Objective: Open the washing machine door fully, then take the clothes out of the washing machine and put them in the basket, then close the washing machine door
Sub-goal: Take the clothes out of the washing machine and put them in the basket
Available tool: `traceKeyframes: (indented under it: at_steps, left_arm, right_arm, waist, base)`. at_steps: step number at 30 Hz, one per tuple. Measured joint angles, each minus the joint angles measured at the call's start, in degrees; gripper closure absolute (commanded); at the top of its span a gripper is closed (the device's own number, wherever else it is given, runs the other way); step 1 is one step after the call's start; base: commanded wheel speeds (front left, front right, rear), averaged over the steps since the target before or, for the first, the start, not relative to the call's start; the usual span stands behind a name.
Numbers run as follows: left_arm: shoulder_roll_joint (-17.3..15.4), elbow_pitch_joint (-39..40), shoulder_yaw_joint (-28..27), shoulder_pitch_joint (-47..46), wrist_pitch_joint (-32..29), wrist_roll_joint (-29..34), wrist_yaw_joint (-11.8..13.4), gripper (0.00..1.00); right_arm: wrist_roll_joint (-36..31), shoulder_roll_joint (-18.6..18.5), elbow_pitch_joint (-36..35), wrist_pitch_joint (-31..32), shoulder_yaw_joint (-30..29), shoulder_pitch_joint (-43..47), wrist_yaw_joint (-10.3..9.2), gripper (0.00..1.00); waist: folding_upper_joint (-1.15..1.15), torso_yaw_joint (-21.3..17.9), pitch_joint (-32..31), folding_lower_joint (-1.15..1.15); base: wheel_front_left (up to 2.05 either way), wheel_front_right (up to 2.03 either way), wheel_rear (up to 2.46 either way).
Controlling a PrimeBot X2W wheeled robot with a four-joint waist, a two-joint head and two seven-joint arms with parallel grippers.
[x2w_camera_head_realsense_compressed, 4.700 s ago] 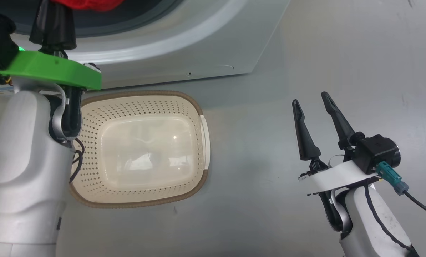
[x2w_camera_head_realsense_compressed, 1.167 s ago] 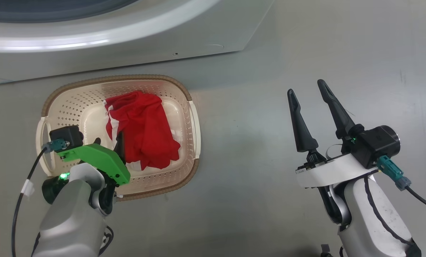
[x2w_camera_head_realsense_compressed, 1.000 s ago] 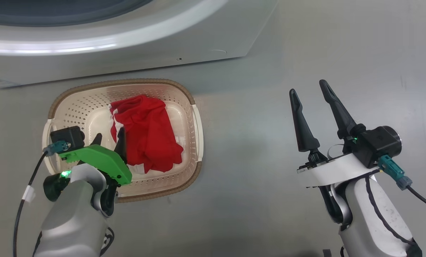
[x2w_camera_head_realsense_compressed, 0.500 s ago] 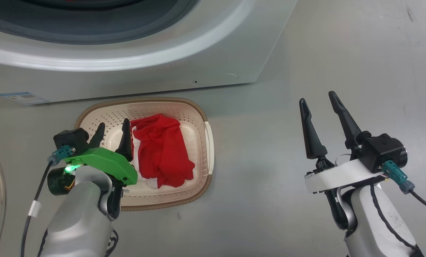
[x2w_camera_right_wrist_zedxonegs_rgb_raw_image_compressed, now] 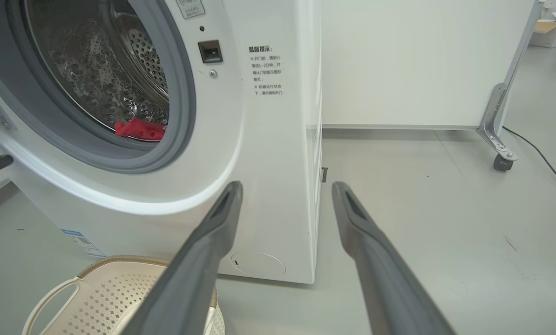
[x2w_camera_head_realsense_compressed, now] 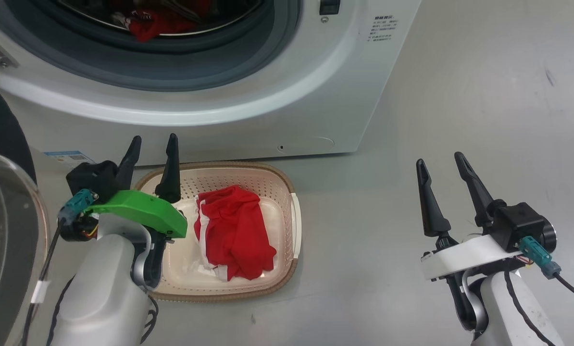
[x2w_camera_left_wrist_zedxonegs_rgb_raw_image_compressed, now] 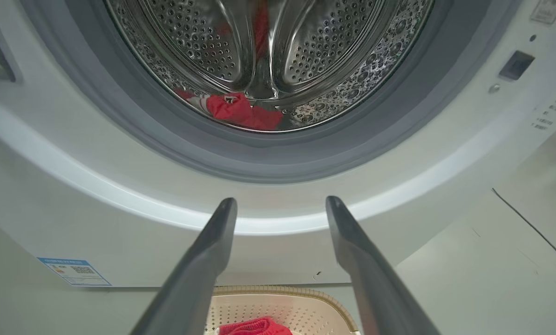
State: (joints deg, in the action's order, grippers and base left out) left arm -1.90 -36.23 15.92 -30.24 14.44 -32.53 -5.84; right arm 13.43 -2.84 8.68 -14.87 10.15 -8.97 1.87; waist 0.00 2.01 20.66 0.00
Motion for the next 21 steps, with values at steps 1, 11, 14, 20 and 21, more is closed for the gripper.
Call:
traceKeyframes:
  at_steps: [1, 11, 14, 20, 21]
  left_arm:
    - [-0.1, 1.1, -0.5, 0.6, 0.0, 0.4, 0.0, 0.0]
    - [-0.9, 10.8, -2.5, 6.7, 0.0, 4.6, 1.4, 0.0]
    - [-1.0, 13.0, -2.9, 9.0, 0.0, 5.5, 1.6, 0.0]
    - [-1.9, 16.3, -3.0, 14.1, 0.0, 7.0, 2.6, 0.0]
    - [-2.0, 16.7, -3.0, 14.9, 0.0, 7.1, 2.7, 0.0]
  right_arm:
    - [0.0, 0.0, 0.1, 0.0, -0.1, 0.3, 0.0, 0.0]
    - [-0.1, 0.0, 0.9, 0.0, -0.2, 3.1, 0.01, 0.0]
    - [-0.2, 0.1, 1.0, 0.0, -0.2, 4.0, 0.01, 0.0]
    - [-0.2, 0.1, 1.1, 0.0, 0.1, 6.4, -0.01, 0.0]
    - [-0.2, 0.1, 1.1, 0.0, 0.1, 6.9, -0.02, 0.0]
  waist:
    - [0.0, 0.1, -0.6, 0.0]
    - [0.0, 1.1, -6.6, 0.0]
    - [0.0, 1.3, -8.3, 0.0]
    - [0.0, 1.4, -11.6, 0.0]
    - [0.0, 1.5, -12.1, 0.0]
  base:
    - [0.0, 0.0, 0.0]
    - [0.0, 0.0, 0.0]
    - [0.0, 0.0, 0.0]
    - [0.0, 0.0, 0.0]
    - [0.0, 0.0, 0.0]
